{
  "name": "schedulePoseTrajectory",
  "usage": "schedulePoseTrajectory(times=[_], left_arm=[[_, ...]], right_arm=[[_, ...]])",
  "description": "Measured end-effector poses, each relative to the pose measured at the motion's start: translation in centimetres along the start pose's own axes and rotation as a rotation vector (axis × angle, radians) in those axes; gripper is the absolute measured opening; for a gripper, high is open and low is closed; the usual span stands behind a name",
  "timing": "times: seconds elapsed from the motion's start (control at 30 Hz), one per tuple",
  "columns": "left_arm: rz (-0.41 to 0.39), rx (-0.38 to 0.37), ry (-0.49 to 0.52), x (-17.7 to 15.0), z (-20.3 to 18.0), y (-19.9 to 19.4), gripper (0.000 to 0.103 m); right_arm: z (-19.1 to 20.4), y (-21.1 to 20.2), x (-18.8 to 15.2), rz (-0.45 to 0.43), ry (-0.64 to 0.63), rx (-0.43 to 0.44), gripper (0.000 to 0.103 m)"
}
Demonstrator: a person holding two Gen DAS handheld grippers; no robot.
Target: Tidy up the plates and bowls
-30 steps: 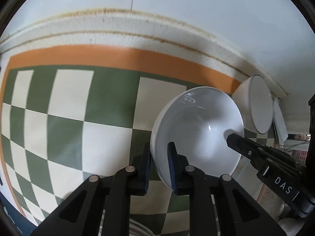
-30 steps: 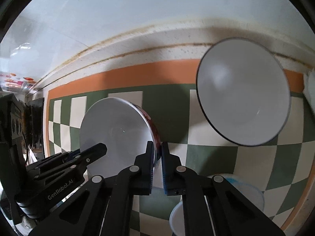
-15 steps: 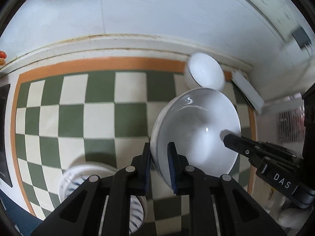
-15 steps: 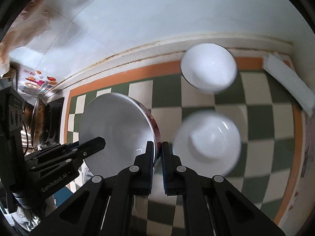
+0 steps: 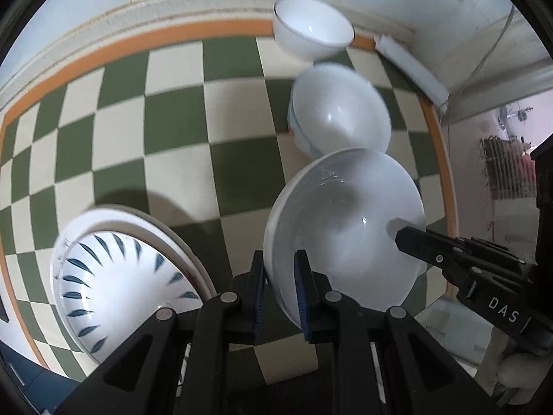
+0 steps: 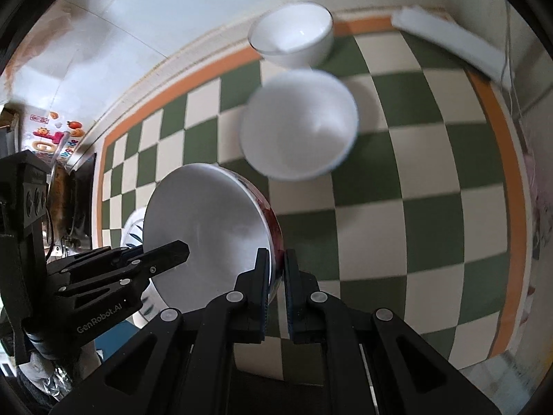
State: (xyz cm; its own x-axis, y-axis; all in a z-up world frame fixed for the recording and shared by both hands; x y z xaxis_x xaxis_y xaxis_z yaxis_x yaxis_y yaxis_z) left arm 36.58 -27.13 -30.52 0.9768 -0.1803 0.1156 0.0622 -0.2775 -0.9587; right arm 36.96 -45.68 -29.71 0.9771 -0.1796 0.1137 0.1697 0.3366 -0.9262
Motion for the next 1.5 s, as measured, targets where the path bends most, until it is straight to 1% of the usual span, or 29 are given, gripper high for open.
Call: schedulePoseTrajectory(times=[0.13,0.37,0.73,0.93,1.03,1.1,1.17,1.23,1.3,1.33,1.37,1.4,1.43,1.47,1.5], left_arm=[[0.028,0.017,0.011,-0.6,-0.2,1.7,0.014],[0.084,0.04,0.012,-1.6,-0.1,4.4,0.014],[0.122,0.061,0.006,-2.1,-0.8,6.5,0.014],[0.147,0.075,0.011,-2.5,-1.6,7.9,0.014],[0.15,0.083,0.017,-2.4,-1.9,8.2,0.014],[0.165,0.082,0.012,-2.3,-2.0,8.2,0.014],[0.188,0.061,-0.022,-2.2,-1.9,7.5,0.015],[0.165,0.029,-0.052,-1.8,-1.7,6.0,0.015],[0.121,0.008,-0.068,-1.2,-1.6,3.9,0.015],[0.084,0.003,-0.082,-0.5,-1.6,2.4,0.016],[0.058,0.0,-0.093,0.2,-1.5,1.4,0.02],[0.035,-0.001,-0.103,1.0,-1.4,0.6,0.027],[0.006,-0.003,-0.116,2.0,-1.3,-0.2,0.029],[-0.024,-0.005,-0.119,3.1,-1.3,-0.8,0.029],[-0.043,0.003,-0.118,4.3,-1.3,-0.9,0.029]], right_arm=[[-1.5,1.6,-1.1,0.019,0.028,0.001,0.009],[-2.6,3.8,-2.3,0.058,0.032,-0.018,0.009],[-3.6,6.2,-3.1,0.11,0.035,-0.034,0.009],[-3.1,7.1,-3.4,0.131,0.036,-0.042,0.009],[-3.1,7.4,-3.4,0.132,0.043,-0.03,0.009],[-3.1,7.6,-3.3,0.14,0.043,-0.029,0.01],[-3.4,7.6,-3.1,0.161,0.053,-0.02,0.011],[-3.5,7.0,-2.8,0.164,0.057,-0.011,0.011],[-3.9,5.6,-2.2,0.141,0.072,0.018,0.014],[-4.1,4.6,-1.6,0.12,0.084,0.03,0.019],[-4.5,3.8,-1.1,0.101,0.092,0.035,0.03],[-4.7,2.9,-0.4,0.077,0.101,0.04,0.035],[-5.0,2.2,0.2,0.055,0.111,0.046,0.043],[-5.3,1.5,1.0,0.032,0.125,0.053,0.048],[-5.6,0.9,1.8,0.009,0.135,0.061,0.048]])
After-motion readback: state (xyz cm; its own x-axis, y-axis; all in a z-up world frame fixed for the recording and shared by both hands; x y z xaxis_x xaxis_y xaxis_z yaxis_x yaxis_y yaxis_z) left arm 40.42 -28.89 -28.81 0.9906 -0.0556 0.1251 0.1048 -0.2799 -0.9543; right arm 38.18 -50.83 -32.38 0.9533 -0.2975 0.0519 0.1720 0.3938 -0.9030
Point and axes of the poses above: each gripper's, at about its wrist camera, not at the fingertips, and y roughly the way its jaws point, z to its left, x to its top, the point moved 3 cm from there along y, roughly the way its jaws point, and after that the axes turned 4 degrees about -z, right-handed, at the moved point
